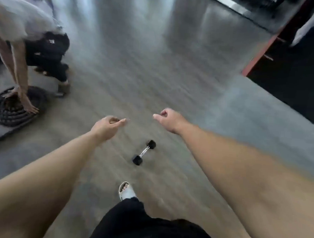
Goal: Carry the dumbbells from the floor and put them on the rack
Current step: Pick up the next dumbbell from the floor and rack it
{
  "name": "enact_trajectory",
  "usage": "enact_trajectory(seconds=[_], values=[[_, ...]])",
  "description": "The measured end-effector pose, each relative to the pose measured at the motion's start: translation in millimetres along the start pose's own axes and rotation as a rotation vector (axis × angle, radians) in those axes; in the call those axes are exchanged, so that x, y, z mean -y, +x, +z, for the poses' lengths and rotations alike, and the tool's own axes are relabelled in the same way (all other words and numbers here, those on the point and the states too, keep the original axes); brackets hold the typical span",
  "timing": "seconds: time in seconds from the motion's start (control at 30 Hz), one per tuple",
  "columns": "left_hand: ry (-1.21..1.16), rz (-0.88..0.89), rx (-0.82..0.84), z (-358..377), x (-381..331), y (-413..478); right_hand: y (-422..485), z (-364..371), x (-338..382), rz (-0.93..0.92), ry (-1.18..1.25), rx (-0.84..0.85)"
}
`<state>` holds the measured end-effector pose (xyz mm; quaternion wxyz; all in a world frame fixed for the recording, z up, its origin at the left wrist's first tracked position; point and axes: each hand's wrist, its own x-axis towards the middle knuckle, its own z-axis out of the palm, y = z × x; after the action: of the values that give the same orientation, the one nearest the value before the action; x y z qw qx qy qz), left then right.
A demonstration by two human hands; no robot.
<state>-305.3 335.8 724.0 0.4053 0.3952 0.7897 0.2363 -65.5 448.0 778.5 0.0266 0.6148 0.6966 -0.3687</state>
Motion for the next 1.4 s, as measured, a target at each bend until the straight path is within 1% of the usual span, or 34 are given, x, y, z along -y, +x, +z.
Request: enact_trajectory(seconds=[0.13, 0.2, 0.27, 0.43, 0.53, 0.63, 0.73, 0.83, 1.0, 1.07, 1.23, 1.4], values=[[-0.100, -0.069, -0.067, -4, -5, 30, 56, -22, 16, -0.022, -0.052, 0.017], [-0.106, -0.124, -0.099, -3, 5, 40, 86, -21, 19, -0.035, -0.096, 0.056], [-0.130, -0.189, -0.096, 2, 20, 49, 115, -13, 18, -0.047, -0.153, 0.122], [-0.189, -0.390, -0.131, 40, 60, 73, 200, 28, -7, -0.086, -0.313, 0.309], [-0.236, -0.523, -0.162, 78, 81, 92, 253, 65, -35, -0.098, -0.384, 0.434], [-0.327, -0.629, -0.188, 124, 104, 119, 306, 103, -67, -0.097, -0.446, 0.525], [-0.457, -0.693, -0.212, 175, 135, 156, 363, 147, -99, -0.101, -0.498, 0.546], [-0.556, -0.761, -0.223, 225, 175, 198, 412, 199, -134, -0.094, -0.493, 0.557], [-0.582, -0.849, -0.250, 316, 260, 262, 476, 291, -201, -0.137, -0.545, 0.571], [-0.611, -0.882, -0.267, 354, 294, 286, 505, 327, -227, -0.126, -0.541, 0.562], [-0.875, -1.024, -0.257, 442, 355, 347, 567, 404, -288, -0.092, -0.511, 0.531], [-0.851, -1.043, -0.284, 522, 392, 393, 601, 456, -338, -0.029, -0.471, 0.512]])
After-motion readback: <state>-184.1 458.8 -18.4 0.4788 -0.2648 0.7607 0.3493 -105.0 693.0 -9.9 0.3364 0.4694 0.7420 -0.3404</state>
